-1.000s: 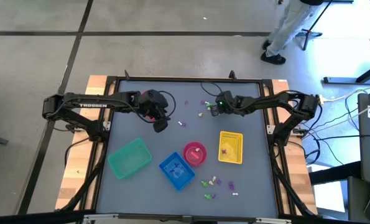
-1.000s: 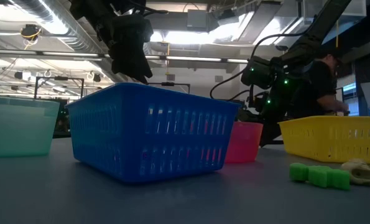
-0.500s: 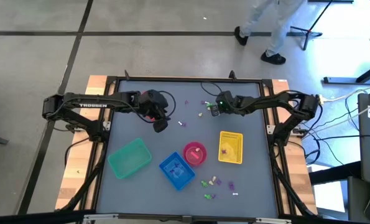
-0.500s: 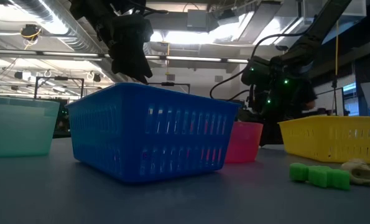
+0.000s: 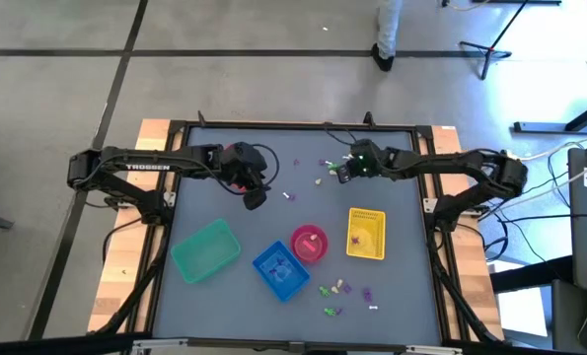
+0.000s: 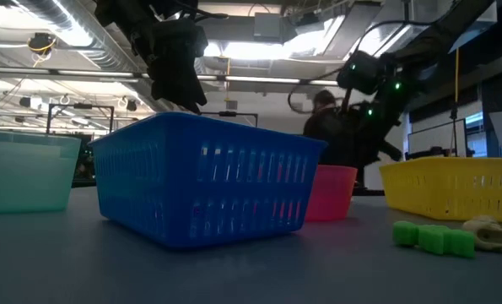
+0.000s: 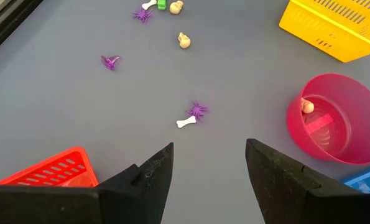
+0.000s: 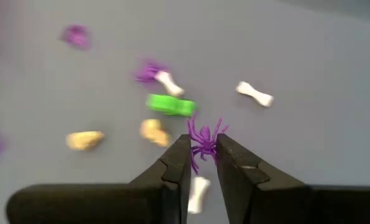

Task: Sort Halloween decoration
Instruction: Put the violet spider toy into the yellow bin, then put the white bone toy into the green bin

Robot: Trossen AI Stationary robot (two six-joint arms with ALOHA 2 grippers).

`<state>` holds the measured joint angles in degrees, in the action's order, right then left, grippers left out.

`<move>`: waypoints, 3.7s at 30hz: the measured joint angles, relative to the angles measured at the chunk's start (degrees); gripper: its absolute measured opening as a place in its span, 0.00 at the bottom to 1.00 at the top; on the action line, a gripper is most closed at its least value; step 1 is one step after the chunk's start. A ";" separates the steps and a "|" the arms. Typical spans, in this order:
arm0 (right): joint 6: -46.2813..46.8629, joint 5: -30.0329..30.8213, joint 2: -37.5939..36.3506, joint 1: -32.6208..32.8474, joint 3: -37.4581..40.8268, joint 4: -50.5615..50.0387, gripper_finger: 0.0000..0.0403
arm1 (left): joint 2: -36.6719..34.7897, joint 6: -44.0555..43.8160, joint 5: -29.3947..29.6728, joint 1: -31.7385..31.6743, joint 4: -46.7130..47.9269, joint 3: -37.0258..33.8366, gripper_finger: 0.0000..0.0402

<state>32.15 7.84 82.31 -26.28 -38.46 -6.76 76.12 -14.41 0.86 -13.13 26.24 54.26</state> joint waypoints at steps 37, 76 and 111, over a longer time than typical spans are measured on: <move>-1.01 -11.39 -16.59 44.14 -0.20 -21.32 0.17 | 0.02 -0.44 0.11 7.50 -0.35 0.00 0.46; -0.93 -22.84 -16.55 44.68 -4.71 -21.87 0.53 | 0.02 -0.46 15.23 28.61 -16.94 0.02 0.46; 16.04 2.40 -4.97 83.95 -9.60 -16.86 0.53 | 0.02 -0.47 15.19 28.59 -16.90 0.02 0.46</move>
<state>48.19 10.25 77.34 57.67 -48.05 -23.62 76.14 -14.89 16.05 15.46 9.34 54.28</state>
